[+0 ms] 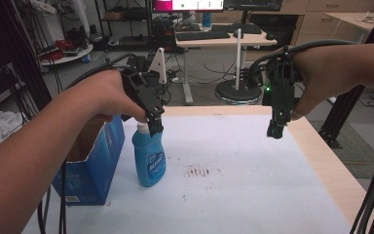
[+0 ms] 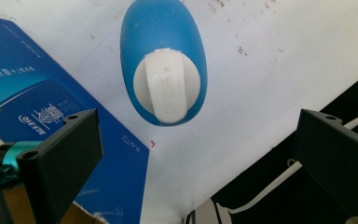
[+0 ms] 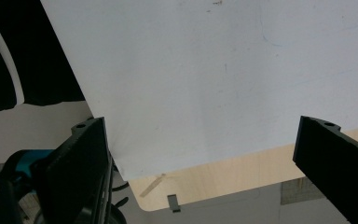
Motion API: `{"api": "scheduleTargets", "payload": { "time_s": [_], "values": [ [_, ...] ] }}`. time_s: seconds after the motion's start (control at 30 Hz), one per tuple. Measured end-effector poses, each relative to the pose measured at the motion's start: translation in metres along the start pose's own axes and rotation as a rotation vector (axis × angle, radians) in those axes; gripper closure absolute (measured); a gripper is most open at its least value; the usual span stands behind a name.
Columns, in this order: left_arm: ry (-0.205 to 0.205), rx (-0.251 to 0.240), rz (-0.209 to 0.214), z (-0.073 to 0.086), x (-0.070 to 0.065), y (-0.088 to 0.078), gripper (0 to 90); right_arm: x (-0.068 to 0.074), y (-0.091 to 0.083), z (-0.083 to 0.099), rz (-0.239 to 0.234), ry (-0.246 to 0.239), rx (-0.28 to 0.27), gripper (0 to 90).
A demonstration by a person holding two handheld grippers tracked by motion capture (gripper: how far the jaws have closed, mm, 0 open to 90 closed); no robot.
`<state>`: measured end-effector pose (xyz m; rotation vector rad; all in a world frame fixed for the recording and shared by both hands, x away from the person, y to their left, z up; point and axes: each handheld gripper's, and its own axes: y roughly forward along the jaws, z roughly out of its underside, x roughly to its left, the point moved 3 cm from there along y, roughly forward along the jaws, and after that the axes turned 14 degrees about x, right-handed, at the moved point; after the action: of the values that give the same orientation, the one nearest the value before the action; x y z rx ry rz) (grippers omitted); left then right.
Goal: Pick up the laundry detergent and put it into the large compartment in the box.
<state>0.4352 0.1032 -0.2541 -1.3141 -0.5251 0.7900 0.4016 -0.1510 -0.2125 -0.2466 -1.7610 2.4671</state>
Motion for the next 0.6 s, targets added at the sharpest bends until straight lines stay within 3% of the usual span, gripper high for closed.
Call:
{"api": "scheduleTargets", "payload": {
  "time_s": [0.6],
  "values": [
    [-0.015, 0.04, -0.013, -0.024, 0.008, 0.028, 1.7, 0.0, 0.001, -0.002, -0.002, 0.005, 0.007, 2.5]
  ]
}}
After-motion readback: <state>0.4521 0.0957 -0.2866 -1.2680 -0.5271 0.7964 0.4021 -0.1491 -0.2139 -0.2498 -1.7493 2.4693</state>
